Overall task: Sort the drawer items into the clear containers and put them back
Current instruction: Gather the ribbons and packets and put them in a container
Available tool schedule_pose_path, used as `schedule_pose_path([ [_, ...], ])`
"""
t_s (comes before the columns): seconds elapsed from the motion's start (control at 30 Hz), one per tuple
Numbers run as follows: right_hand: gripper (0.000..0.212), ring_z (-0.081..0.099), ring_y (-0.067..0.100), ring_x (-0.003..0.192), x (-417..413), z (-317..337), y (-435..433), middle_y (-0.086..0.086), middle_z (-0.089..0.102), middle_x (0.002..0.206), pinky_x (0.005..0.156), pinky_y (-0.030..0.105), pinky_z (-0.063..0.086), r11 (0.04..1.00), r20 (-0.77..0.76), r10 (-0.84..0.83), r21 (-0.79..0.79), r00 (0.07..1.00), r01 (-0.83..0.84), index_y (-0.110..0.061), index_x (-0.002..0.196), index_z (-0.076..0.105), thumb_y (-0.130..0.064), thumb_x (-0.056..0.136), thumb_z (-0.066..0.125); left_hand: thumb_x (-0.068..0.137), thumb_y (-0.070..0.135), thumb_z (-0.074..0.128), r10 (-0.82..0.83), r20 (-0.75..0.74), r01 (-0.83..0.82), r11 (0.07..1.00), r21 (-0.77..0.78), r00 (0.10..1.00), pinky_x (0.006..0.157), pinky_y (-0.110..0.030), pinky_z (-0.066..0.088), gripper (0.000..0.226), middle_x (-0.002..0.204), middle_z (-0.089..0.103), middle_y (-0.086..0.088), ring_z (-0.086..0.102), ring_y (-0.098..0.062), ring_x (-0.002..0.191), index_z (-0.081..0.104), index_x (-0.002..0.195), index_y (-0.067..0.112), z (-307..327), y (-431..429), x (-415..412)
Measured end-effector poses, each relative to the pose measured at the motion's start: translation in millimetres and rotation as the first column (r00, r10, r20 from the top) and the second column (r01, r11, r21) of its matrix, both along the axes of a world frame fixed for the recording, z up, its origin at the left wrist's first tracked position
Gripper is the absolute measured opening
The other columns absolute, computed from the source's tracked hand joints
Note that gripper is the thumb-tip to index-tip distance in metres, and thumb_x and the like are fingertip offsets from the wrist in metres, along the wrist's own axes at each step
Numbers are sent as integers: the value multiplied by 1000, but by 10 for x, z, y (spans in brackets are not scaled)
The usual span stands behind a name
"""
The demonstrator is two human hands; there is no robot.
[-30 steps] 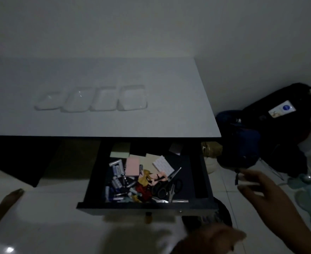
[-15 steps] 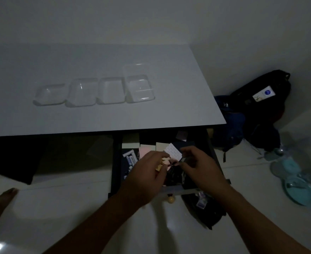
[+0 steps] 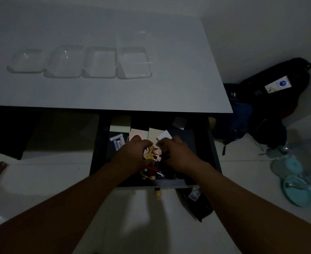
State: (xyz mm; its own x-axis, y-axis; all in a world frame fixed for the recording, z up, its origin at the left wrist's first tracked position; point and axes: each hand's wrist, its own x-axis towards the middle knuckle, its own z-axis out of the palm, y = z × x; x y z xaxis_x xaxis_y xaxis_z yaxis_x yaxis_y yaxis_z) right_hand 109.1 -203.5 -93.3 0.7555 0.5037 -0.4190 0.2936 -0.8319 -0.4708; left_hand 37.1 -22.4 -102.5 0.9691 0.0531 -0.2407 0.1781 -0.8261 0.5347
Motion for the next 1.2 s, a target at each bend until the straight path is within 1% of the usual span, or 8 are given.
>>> schedule_pose_path([
  [0.17,47,48,39,120,59,-106,67,11,42,133,100,36,43,996,79,84,-33,993,-81,-29,129,57,-24,84,71,78,30,77,13,48,-15,999,44,999,71,-27,41,47,108,53,-1,59,-21,93,63,123,29,-68,-56,75],
  [0.37,32,54,35,110,38,-160,79,10,48,122,88,33,46,987,133,145,-84,981,-134,-20,111,67,-23,80,74,82,13,71,34,108,-27,997,-68,994,75,-36,54,12,93,63,-4,60,-20,84,71,93,19,0,90,5],
  [0.47,25,54,35,110,61,-93,35,11,52,120,85,31,44,993,168,115,-52,979,-108,-15,109,65,-20,84,69,87,5,66,39,118,-31,997,-72,992,67,-23,49,9,84,64,1,59,-8,75,66,88,14,75,251,-74],
  [0.57,7,57,28,95,15,32,39,9,55,104,72,28,35,996,166,66,54,984,-76,-14,97,56,-16,92,60,89,-3,59,-28,72,27,999,23,997,61,-21,41,13,80,57,-1,54,-13,69,57,87,9,95,386,-175],
  [0.67,7,59,27,99,-110,48,143,8,59,106,79,34,44,986,31,140,90,990,-143,-15,102,53,-17,96,52,85,-7,61,-55,14,54,997,52,998,68,-20,39,18,84,57,-6,60,-27,78,55,89,10,11,416,-240],
  [0.9,66,58,28,100,-185,-94,411,10,55,113,83,42,52,972,-106,205,-97,973,-215,-15,121,41,-48,78,79,84,21,78,-101,-82,109,989,101,992,70,-11,32,42,108,58,-7,53,-21,98,56,116,5,83,442,-286],
  [1.03,43,61,32,106,-185,-174,458,14,64,115,83,37,51,976,10,200,-85,980,-198,-12,120,53,-28,85,72,94,17,66,-110,-243,152,975,161,964,91,-27,42,39,129,60,-17,57,-29,117,53,127,2,17,436,-221],
  [1.2,32,60,33,114,-73,-57,316,14,65,122,76,27,38,987,36,158,-43,987,-156,-11,119,58,-25,92,68,94,11,62,-93,-261,152,965,213,961,92,-28,42,31,128,60,-18,56,-29,118,55,122,0,58,394,-168],
])
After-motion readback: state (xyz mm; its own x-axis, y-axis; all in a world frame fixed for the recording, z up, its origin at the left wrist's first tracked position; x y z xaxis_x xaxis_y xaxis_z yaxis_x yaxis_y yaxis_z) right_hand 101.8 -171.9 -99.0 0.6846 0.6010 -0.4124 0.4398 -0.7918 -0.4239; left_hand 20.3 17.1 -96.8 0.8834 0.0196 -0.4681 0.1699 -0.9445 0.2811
